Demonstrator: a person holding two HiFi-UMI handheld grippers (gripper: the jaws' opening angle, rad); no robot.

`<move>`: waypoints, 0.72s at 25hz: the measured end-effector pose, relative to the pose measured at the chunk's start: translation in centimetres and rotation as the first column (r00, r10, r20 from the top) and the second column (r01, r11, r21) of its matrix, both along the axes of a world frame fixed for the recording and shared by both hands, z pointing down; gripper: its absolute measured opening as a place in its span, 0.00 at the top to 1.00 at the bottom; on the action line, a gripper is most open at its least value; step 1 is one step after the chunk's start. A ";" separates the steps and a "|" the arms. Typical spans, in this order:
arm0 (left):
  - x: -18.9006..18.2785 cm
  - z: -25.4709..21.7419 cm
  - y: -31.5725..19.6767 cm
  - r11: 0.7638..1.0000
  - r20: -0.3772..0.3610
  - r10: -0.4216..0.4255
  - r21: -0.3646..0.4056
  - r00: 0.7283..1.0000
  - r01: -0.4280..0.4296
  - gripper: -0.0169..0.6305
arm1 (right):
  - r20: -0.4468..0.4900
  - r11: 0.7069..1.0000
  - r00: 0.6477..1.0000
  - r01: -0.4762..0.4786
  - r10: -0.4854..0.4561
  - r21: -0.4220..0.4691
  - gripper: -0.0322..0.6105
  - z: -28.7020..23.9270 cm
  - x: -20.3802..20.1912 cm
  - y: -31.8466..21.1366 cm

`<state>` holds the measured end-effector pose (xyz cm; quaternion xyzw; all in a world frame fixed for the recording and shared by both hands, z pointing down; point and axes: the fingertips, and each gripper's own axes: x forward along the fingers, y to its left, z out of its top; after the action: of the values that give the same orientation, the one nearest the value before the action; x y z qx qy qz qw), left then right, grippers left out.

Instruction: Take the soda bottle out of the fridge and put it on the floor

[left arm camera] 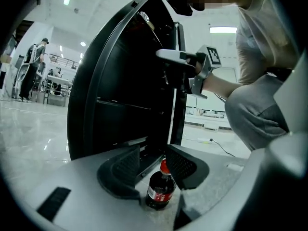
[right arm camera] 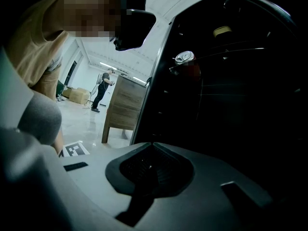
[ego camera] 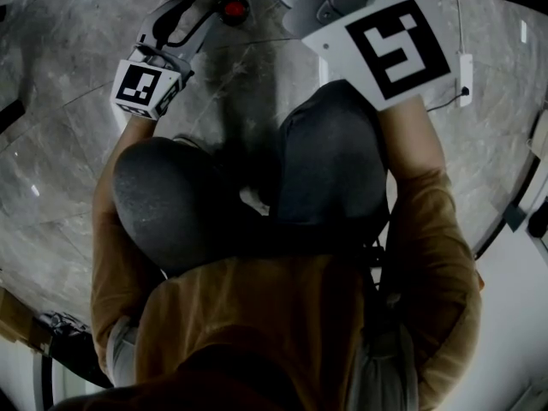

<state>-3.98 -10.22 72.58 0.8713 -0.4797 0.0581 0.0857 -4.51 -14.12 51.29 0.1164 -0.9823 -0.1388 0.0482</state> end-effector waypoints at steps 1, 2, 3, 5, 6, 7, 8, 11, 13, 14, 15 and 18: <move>0.0 -0.1 -0.3 1.000 0.003 -0.005 0.001 1.000 0.005 0.73 | 0.001 1.000 1.000 0.003 -0.003 0.006 0.95 -0.1 -0.1 0.0; 0.1 -0.2 -0.5 1.000 0.005 -0.007 0.000 1.000 0.007 0.76 | -0.002 1.000 1.000 0.005 -0.005 0.013 0.95 -0.1 -0.2 0.1; 0.2 -0.3 -0.7 1.000 0.009 -0.006 -0.001 1.000 0.006 0.79 | -0.007 1.000 1.000 0.007 -0.007 0.020 0.95 -0.1 -0.2 0.1; 0.4 -0.2 -0.7 1.000 0.026 0.003 -0.015 1.000 -0.002 0.82 | -0.012 0.999 1.000 0.008 -0.007 0.036 0.95 -0.4 -0.1 0.2; 0.4 -0.2 -0.6 1.000 0.035 0.007 -0.022 0.999 -0.006 0.83 | -0.011 0.999 1.000 0.006 -0.006 0.043 0.95 -0.7 -0.1 0.2; 0.5 -0.4 -0.4 1.000 0.041 0.010 -0.025 0.999 -0.009 0.85 | -0.011 0.999 1.000 0.004 -0.003 0.049 0.95 -0.8 0.0 0.3; 0.5 -0.5 -0.3 1.000 0.045 0.013 -0.028 0.999 -0.012 0.86 | -0.014 0.999 1.000 0.001 0.000 0.053 0.95 -0.9 0.0 0.3; 0.7 -1.2 -0.3 0.999 0.055 0.022 -0.043 0.998 -0.020 0.89 | -0.056 0.998 0.998 -0.001 0.004 0.061 0.95 -0.4 0.3 0.2; 0.8 -2.2 -0.9 0.999 0.070 0.034 -0.028 0.997 -0.032 0.90 | -0.085 0.997 0.996 0.001 0.005 0.073 0.95 -0.3 0.5 0.1; 0.8 -2.7 -1.2 0.999 0.080 0.043 -0.020 0.996 -0.042 0.90 | -0.098 0.997 0.995 -0.001 0.008 0.077 0.95 -0.2 0.5 0.0; 0.9 -3.1 -1.4 0.999 0.088 0.053 -0.018 0.995 -0.052 0.91 | -0.112 0.997 0.994 -0.005 0.014 0.078 0.95 -0.2 0.5 -0.1; 1.3 -4.3 -1.9 0.997 0.089 0.075 -0.022 0.993 -0.073 0.95 | -0.135 0.999 0.990 -0.020 0.026 0.050 0.95 0.2 0.3 -0.4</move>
<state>-2.65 -12.10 68.28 0.8841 -0.4499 0.1048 0.0700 -4.17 -14.50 51.48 0.1191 -0.9716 -0.1698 0.1136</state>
